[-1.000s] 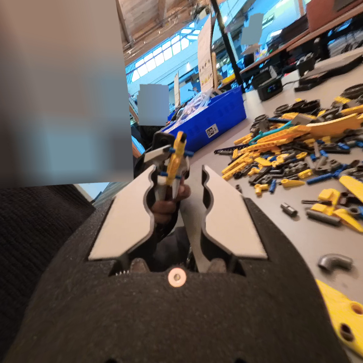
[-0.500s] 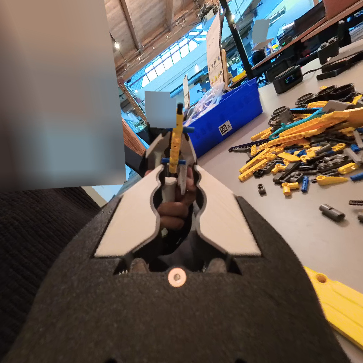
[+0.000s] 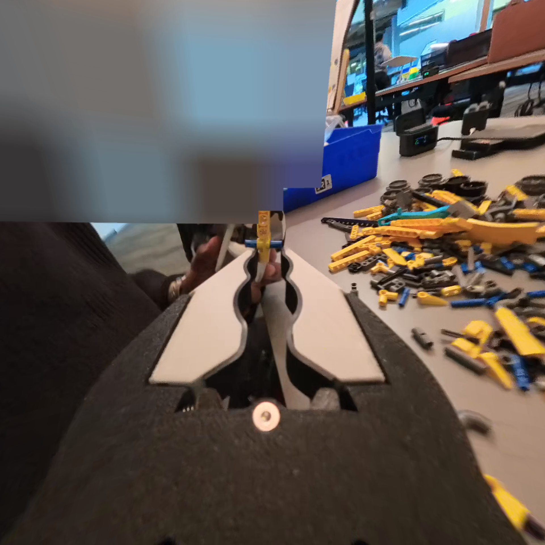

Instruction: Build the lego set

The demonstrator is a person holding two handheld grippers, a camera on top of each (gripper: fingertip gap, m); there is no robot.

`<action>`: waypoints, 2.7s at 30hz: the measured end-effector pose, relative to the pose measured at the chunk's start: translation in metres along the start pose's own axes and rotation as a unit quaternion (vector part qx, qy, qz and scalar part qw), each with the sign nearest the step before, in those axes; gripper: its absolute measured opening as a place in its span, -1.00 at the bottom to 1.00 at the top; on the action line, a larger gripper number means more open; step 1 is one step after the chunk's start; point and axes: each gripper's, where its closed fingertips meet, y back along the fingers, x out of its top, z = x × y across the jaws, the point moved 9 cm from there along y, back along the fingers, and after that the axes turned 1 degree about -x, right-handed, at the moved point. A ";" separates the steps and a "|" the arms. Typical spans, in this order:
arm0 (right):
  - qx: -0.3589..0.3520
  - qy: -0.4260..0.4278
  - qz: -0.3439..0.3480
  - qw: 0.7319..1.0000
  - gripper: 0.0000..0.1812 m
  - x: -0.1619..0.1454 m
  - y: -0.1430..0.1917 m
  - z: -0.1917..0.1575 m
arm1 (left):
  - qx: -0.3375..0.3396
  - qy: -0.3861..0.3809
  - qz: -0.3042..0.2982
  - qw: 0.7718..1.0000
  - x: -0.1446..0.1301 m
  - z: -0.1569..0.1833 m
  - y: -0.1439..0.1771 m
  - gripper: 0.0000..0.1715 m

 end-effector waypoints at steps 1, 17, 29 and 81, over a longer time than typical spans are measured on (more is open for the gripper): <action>-0.002 0.027 -0.013 1.000 -0.83 0.003 0.002 -0.002 | -0.009 -0.001 -0.011 1.000 0.000 0.001 0.000 -0.88; 0.060 -0.091 0.037 0.993 -0.71 0.011 0.005 -0.007 | 0.018 -0.140 -0.012 0.990 0.005 0.015 -0.002 -0.93; 0.065 -0.168 0.077 0.981 -0.84 0.001 0.004 -0.001 | 0.028 -0.128 0.006 0.991 0.001 0.012 -0.002 -0.93; -0.026 0.186 -0.342 0.921 -0.82 -0.027 0.007 0.013 | 0.184 -0.368 -0.460 0.786 -0.024 0.000 0.002 -0.62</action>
